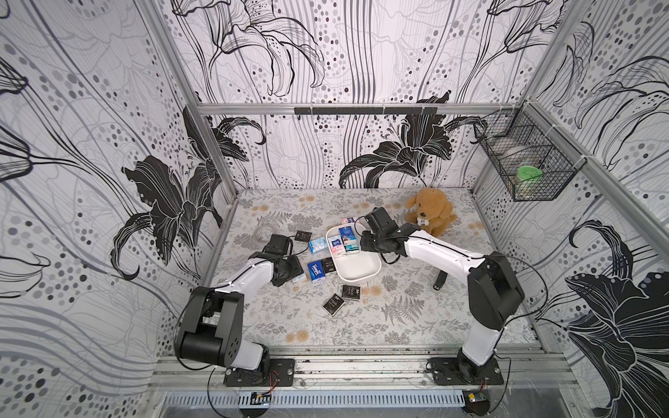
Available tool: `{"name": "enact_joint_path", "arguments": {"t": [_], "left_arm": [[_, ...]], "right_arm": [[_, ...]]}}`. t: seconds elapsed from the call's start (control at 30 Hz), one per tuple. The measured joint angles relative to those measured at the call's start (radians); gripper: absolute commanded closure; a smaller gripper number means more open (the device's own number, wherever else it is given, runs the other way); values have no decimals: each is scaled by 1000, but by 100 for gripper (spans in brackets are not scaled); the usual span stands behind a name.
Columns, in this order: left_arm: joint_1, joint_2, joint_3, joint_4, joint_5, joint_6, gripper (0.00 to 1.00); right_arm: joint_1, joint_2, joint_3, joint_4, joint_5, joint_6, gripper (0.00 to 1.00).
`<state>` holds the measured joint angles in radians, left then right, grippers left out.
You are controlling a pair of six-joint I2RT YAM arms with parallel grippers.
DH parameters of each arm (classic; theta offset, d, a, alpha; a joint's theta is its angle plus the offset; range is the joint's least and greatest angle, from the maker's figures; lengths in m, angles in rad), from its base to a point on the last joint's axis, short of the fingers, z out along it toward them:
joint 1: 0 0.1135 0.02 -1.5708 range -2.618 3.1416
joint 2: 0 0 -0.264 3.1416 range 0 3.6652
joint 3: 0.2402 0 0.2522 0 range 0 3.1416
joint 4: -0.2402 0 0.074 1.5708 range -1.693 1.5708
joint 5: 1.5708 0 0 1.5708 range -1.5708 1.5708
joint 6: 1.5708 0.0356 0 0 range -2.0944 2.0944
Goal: Put the pocket tissues into the storage box
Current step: Pick up the pocket tissues from the center of the board.
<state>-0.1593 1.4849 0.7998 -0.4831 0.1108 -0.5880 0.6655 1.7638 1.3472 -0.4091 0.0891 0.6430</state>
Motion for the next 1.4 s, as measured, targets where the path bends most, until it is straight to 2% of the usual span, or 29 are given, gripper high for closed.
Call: {"name": "enact_joint_path", "arguments": {"t": [0.3, 0.37, 0.47, 0.57, 0.8, 0.97, 1.1, 1.23, 1.4], "left_arm": [[-10, 76, 29, 21, -24, 7, 42], [-10, 77, 29, 24, -25, 10, 48], [-10, 79, 29, 26, -31, 13, 61], [-11, 79, 36, 24, -40, 20, 66], [-11, 38, 47, -21, -61, 21, 68], [-22, -70, 89, -74, -42, -1, 67], [-77, -169, 120, -90, -15, -51, 70], [-173, -224, 141, -76, 23, -130, 70], [-329, -183, 167, -33, 50, -225, 70]], "right_arm": [[0, -135, -120, -6, 22, 23, 49], [0, -148, -128, -8, 32, 26, 49], [0, -154, -132, -9, 40, 26, 49], [0, -155, -136, -10, 46, 26, 49], [0, -156, -136, -13, 58, 26, 49], [-3, -171, -136, -16, 66, 26, 49], [-10, -191, -140, -16, 66, 27, 49], [-14, -211, -154, -15, 72, 30, 49], [-14, -237, -179, -16, 81, 34, 49]]}}
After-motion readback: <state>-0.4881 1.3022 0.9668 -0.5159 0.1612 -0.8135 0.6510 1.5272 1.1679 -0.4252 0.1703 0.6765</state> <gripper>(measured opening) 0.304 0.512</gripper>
